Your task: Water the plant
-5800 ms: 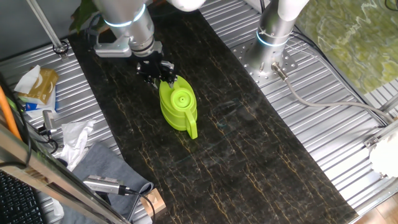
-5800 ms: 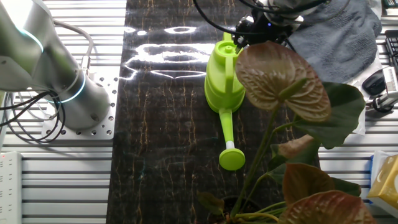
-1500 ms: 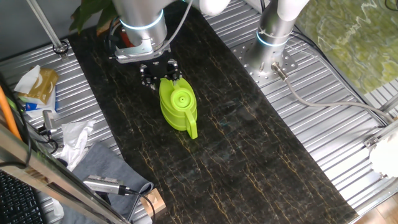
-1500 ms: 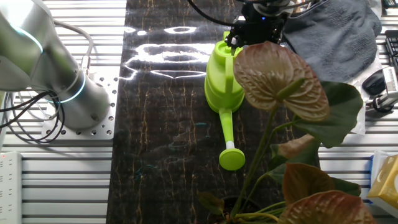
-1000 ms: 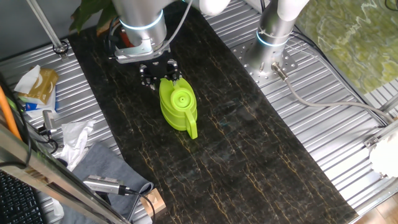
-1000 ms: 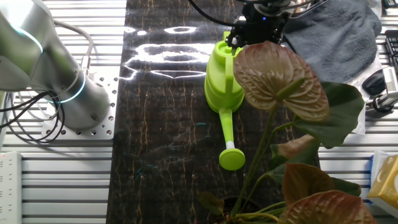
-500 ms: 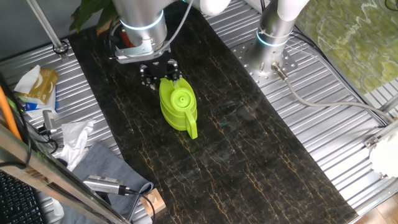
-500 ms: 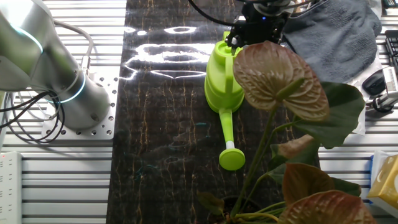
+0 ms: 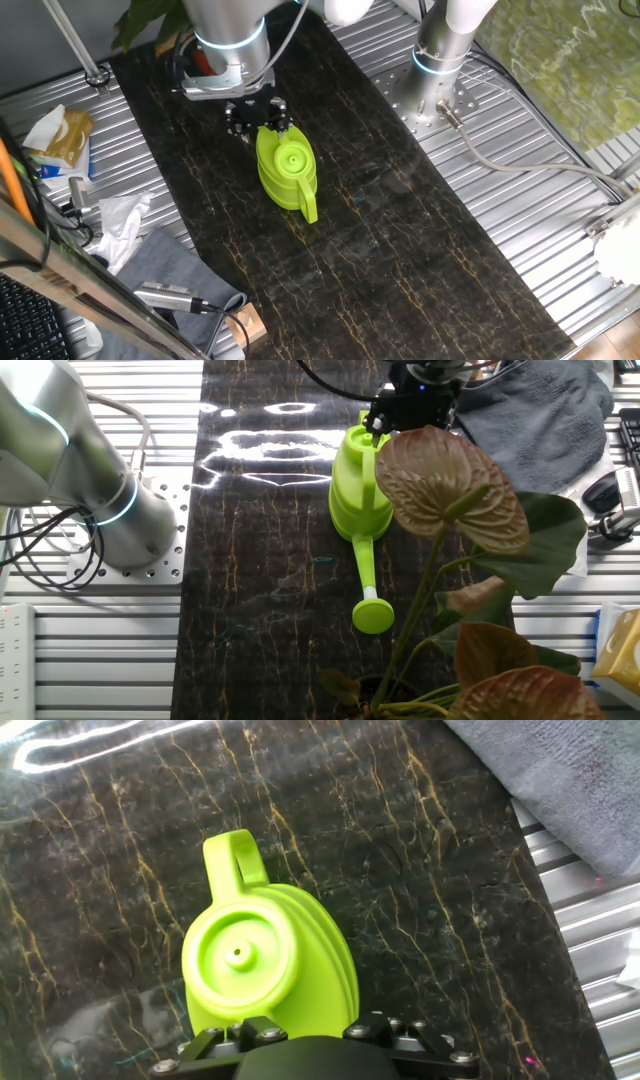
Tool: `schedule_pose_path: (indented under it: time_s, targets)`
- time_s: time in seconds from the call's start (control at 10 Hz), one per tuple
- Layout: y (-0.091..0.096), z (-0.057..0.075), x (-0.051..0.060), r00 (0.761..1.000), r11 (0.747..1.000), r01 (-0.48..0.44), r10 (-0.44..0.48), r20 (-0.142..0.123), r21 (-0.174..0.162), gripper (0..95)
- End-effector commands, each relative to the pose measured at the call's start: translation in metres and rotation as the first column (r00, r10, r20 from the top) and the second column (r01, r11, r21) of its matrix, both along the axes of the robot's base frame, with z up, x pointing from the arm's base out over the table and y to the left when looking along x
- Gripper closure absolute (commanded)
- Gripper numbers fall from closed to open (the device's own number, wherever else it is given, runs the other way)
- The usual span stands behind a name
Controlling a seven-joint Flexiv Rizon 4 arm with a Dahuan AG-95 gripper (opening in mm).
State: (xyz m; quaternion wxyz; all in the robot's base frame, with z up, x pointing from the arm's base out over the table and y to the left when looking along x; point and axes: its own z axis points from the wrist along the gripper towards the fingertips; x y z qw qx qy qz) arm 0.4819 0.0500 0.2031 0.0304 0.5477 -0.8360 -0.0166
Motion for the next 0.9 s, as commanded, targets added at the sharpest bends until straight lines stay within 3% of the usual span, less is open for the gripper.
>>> schedule_pose_path:
  time_s: [0.1, 0.9]
  targets:
    - [-0.0002, 0.0, 0.0001, 0.968, 0.97, -0.244, 0.245, 0.056, -0.013, 38.0]
    - [-0.0002, 0.0, 0.0001, 0.949, 0.95, -0.311, 0.311, 0.06, -0.004, 38.0]
